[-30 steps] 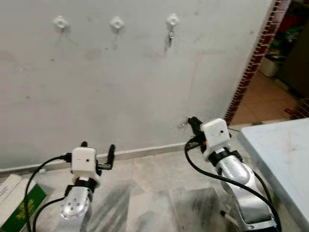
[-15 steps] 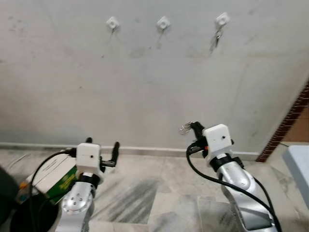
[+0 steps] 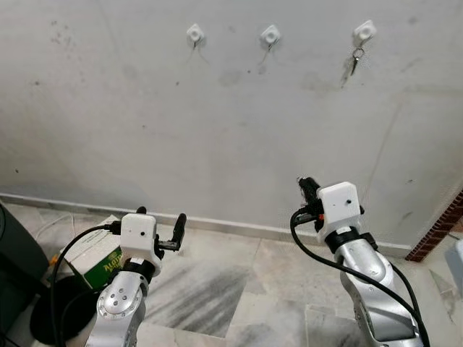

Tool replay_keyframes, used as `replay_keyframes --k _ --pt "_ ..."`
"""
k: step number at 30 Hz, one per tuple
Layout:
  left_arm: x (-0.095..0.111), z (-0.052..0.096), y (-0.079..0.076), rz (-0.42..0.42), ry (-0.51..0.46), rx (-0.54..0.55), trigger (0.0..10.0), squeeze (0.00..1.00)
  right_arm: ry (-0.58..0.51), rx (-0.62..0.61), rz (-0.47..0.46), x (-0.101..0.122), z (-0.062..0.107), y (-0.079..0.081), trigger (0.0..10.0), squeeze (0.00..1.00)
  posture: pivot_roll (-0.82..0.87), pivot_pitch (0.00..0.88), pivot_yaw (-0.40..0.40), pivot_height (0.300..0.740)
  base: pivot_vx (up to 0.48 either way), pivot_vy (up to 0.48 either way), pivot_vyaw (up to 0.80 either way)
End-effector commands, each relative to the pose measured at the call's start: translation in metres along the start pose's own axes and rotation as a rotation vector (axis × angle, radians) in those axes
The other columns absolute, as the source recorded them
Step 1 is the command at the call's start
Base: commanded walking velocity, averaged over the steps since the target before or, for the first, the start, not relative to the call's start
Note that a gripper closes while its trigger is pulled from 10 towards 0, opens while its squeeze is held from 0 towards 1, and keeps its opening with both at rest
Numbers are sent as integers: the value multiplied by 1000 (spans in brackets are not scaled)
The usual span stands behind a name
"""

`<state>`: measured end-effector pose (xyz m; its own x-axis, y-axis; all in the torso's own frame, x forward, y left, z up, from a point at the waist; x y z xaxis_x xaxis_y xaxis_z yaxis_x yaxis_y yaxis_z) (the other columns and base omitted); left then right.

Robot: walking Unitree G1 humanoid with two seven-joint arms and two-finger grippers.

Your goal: Hang keys on a hook

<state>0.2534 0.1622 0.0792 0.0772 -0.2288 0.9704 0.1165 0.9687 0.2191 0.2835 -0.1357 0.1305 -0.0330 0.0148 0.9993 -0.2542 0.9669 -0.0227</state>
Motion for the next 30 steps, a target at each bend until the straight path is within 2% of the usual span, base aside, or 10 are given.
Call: replay_keyframes --k 1,30 --pt "1 -2 4 -3 3 0 10000 0 -15 16 -1 5 -1 4 10000 0 24 0 57 740 0 352 0" --pt "1 -7 0 6 11 -15 10000 0 -18 4 17 7 -1 1 10000 0 7 0 59 740 0 364 0"
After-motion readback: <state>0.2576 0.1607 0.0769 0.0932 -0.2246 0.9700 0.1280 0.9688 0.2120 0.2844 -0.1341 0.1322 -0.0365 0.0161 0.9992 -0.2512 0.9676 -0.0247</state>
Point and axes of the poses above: a point about 5 cm out from each wrist's last joint towards the gripper, its own z axis pointing back from the gripper into the wrist, its own x axis along the axis of the wrist's last joint, y = z × x, the point moved 1 cm from there along -z, pointing out of the wrist towards the gripper, and after that the axes turned 11 degrees about -z, right-handed, at the moved point
